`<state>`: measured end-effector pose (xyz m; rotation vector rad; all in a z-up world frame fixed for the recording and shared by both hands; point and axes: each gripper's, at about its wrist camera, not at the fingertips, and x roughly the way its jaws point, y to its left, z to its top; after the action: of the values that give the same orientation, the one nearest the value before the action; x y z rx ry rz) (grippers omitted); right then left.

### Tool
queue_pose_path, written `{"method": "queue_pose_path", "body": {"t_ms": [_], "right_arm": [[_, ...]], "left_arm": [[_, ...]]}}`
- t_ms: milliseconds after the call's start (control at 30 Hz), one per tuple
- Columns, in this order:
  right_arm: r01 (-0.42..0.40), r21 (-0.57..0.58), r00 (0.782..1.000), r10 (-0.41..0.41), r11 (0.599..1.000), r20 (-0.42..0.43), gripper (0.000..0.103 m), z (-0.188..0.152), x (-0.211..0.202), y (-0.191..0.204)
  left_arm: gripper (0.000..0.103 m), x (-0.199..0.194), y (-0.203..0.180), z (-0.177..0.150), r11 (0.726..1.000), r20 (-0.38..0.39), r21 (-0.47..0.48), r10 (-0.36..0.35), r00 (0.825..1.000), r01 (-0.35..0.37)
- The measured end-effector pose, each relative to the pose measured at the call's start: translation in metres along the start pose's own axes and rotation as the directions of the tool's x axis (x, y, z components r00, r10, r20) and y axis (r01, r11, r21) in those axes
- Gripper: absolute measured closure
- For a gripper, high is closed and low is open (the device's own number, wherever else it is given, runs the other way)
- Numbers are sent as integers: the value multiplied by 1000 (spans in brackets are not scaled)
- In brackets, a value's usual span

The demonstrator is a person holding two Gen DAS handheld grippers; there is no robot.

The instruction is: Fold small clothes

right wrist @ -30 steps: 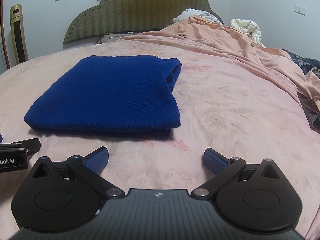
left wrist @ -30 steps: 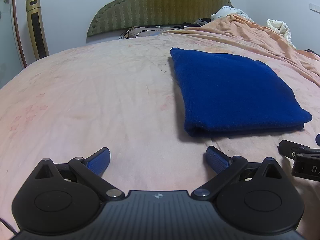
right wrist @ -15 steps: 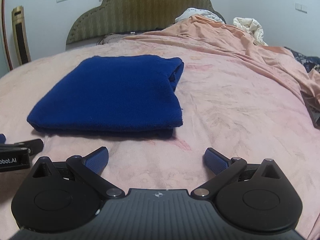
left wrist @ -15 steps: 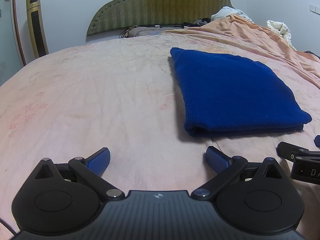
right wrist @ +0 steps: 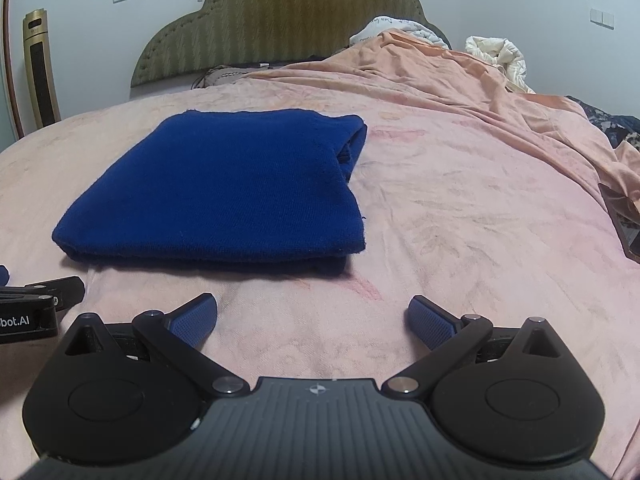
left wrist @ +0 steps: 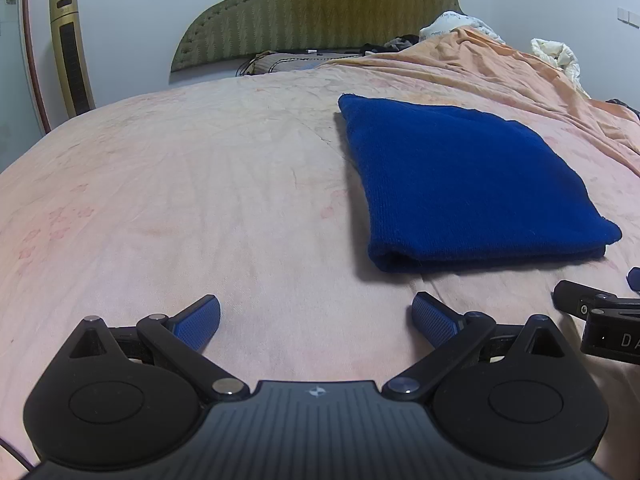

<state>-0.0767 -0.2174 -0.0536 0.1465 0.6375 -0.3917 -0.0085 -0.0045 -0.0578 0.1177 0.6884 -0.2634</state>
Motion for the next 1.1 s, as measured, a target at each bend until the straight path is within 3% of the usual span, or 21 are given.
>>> {"method": "queue_pose_path", "body": {"t_ms": [567,1100], "right_arm": [[9,0,1000,-9,1000,4,0,0,-1,-2],[9,18,1000,-9,1000,11,0,-1,-4,-6]], "left_arm": [[0,-1,0,2,1000,-5,6,1,1000,-1],[0,-15,5,7,998,-29,-1,68,997,-68]]}}
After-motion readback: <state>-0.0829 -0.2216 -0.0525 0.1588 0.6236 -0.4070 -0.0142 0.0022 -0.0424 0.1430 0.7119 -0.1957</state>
